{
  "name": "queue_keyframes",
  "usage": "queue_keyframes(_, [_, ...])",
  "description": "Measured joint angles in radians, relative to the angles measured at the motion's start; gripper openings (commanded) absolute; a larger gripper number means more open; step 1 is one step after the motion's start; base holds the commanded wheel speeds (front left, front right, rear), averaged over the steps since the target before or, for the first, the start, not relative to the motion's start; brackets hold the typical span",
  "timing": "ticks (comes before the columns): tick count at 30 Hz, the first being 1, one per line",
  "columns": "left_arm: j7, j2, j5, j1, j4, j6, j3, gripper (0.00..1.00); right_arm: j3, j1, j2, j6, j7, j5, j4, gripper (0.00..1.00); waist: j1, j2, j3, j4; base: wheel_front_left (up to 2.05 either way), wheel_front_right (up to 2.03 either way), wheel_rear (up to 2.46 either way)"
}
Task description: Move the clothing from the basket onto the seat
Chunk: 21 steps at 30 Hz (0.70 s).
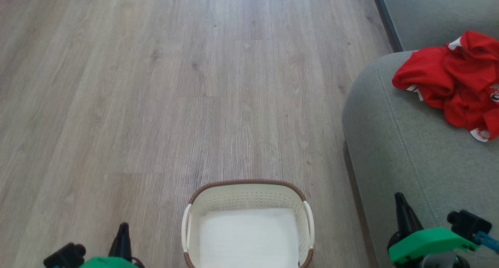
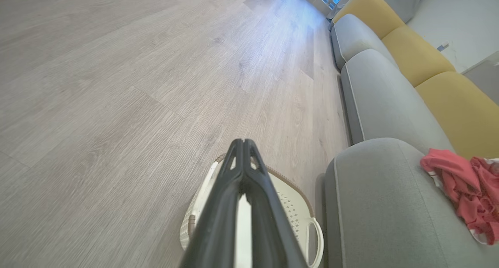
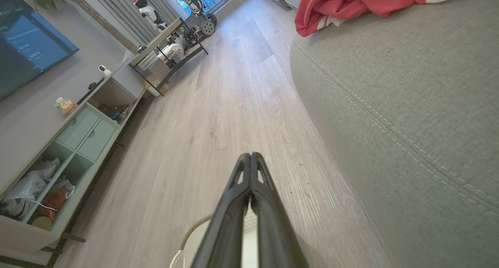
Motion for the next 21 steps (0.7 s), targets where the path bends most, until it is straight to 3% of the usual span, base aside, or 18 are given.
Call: queue_keyframes(21, [0.061, -0.009, -0.219, -0.047, -0.001, -0.04, 0.051, 0.0, -0.026, -0.022, 0.001, 0.0, 0.062, 0.239, -0.018, 0.0, 0.0, 0.0, 0.012, -0.008, 0.0, 0.0, 0.0])
